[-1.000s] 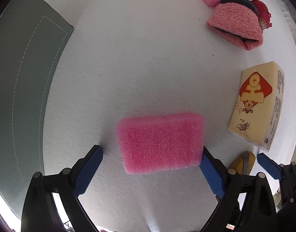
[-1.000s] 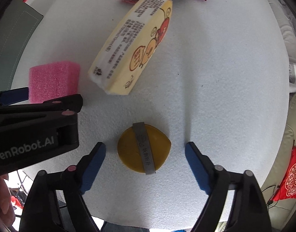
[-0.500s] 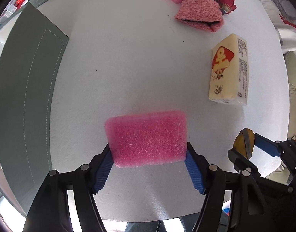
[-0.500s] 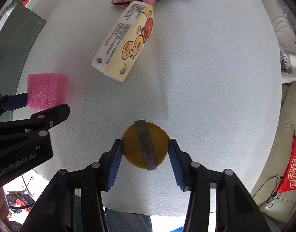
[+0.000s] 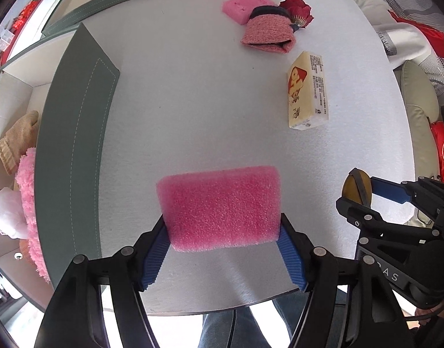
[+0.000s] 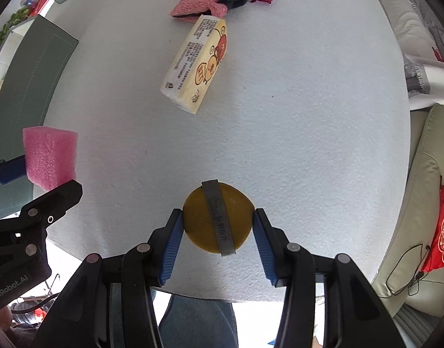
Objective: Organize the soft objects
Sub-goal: 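Carry the pink sponge and yellow pad with both tools over the box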
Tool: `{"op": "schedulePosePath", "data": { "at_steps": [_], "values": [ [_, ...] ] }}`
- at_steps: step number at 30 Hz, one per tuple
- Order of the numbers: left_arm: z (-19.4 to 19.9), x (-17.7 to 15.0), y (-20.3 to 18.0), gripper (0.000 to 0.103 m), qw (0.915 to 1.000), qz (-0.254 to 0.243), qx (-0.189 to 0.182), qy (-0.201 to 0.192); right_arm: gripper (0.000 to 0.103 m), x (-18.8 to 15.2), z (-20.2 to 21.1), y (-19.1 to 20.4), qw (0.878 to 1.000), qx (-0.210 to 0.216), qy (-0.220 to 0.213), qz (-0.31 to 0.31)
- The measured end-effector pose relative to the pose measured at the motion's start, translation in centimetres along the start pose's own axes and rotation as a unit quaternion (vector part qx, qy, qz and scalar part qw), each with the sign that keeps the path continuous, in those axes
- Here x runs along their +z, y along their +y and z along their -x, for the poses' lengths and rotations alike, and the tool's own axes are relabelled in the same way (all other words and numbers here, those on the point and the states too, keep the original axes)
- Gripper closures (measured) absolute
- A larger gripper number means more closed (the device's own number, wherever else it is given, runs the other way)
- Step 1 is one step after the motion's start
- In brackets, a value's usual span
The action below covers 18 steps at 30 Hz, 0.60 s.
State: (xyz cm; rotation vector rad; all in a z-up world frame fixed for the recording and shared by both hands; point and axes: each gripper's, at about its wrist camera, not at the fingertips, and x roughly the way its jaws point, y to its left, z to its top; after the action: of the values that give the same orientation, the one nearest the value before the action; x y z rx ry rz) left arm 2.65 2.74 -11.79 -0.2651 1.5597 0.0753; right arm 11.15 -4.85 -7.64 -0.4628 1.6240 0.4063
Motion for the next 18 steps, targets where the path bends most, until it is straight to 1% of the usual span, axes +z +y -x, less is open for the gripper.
{"op": "schedulePosePath", "data": {
  "at_steps": [5, 6, 10, 12, 14, 15, 18],
  "values": [
    [1.3, -0.2, 1.0, 0.032, 0.9998, -0.009, -0.005, -0.016, 0.051, 0.7, 1.4, 0.6, 1.0, -0.006, -0.011, 0.001],
    [1.8, -0.1, 1.1, 0.032, 0.9997, -0.011, -0.006, -0.019, 0.051, 0.4, 1.8, 0.1, 1.0, -0.006, -0.012, 0.001],
    [2.2, -0.9, 2.0, 0.032, 0.9993, -0.017, -0.009, -0.032, 0.051, -0.1, 2.5, 0.1, 1.0, -0.008, -0.017, 0.0],
    [3.4, -1.0, 2.8, 0.032, 0.9991, -0.018, -0.011, -0.038, 0.051, 0.0, 3.3, 0.1, 1.0, -0.013, -0.023, 0.002],
    [4.0, -0.8, 3.3, 0.032, 0.9988, -0.018, -0.013, -0.043, 0.051, -0.1, 3.5, 0.2, 1.0, -0.015, -0.024, 0.003],
    [4.2, -0.9, 3.5, 0.032, 0.9987, -0.018, -0.014, -0.045, 0.051, -1.1, 2.9, 0.8, 0.999, -0.017, -0.028, 0.002],
    [5.0, -1.2, 4.1, 0.032, 0.9983, -0.019, -0.017, -0.052, 0.051, -1.5, 2.8, 1.1, 0.999, -0.019, -0.03, 0.001]
  ]
}}
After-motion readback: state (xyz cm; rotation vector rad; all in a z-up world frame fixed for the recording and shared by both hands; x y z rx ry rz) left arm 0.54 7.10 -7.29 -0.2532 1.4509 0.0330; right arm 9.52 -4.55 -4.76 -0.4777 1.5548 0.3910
